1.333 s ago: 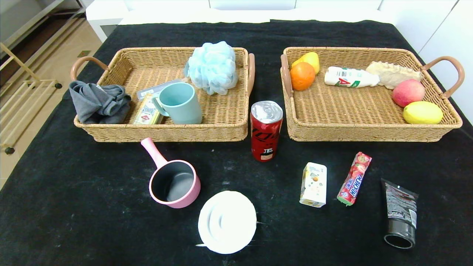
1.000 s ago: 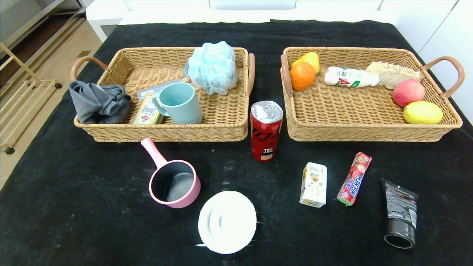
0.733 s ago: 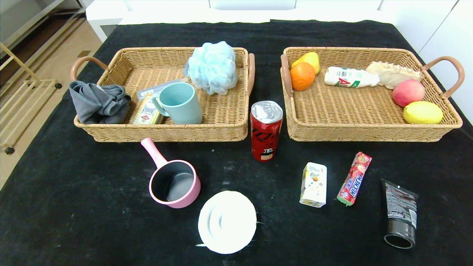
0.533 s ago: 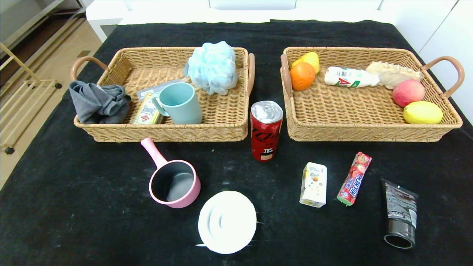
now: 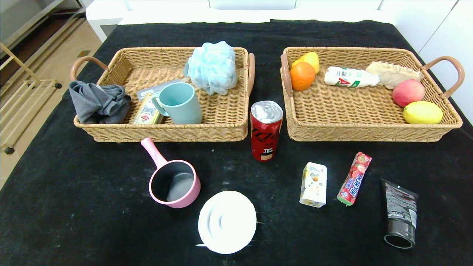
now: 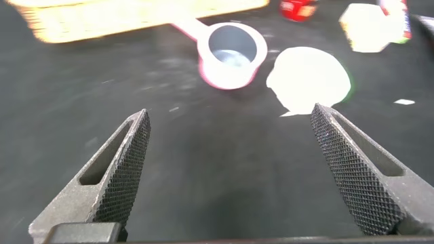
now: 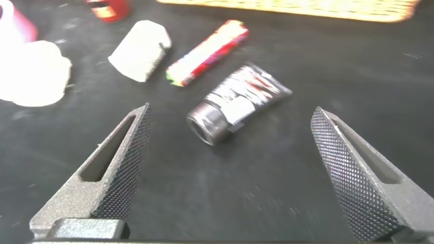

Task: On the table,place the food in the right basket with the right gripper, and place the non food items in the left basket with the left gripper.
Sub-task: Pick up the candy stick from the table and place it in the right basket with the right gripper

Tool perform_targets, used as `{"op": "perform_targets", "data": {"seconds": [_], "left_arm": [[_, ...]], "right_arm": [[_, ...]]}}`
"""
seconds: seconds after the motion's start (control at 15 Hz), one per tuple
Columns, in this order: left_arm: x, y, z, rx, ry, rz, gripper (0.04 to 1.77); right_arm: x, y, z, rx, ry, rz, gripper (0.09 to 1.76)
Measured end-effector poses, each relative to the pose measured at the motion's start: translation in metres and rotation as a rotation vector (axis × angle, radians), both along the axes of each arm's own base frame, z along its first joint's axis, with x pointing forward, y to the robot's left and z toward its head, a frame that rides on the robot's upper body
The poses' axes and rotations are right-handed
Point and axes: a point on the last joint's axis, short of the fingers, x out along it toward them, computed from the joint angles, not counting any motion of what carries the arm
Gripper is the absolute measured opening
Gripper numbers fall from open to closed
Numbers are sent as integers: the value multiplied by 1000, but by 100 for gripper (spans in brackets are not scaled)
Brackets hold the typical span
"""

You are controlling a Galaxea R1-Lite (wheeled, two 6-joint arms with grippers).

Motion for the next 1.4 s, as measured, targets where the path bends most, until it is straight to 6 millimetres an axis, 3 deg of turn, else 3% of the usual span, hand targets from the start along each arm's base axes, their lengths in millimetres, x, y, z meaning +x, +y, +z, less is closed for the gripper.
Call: {"op": "perform_targets", "data": {"seconds": [0.33, 0.6, 1.0, 1.4], "left_arm": [[48, -14, 40, 6, 49, -174, 172], [82, -32, 56, 23, 84, -261, 172], [114, -51, 77, 37, 104, -317, 172], [121, -64, 68, 64, 154, -383, 172]], "right_arm": [[38, 9, 24, -6, 35, 124, 170], [65, 23, 27, -24, 77, 175, 170], [88, 39, 27, -49, 123, 208, 171], [100, 48, 27, -57, 140, 232, 171]]}}
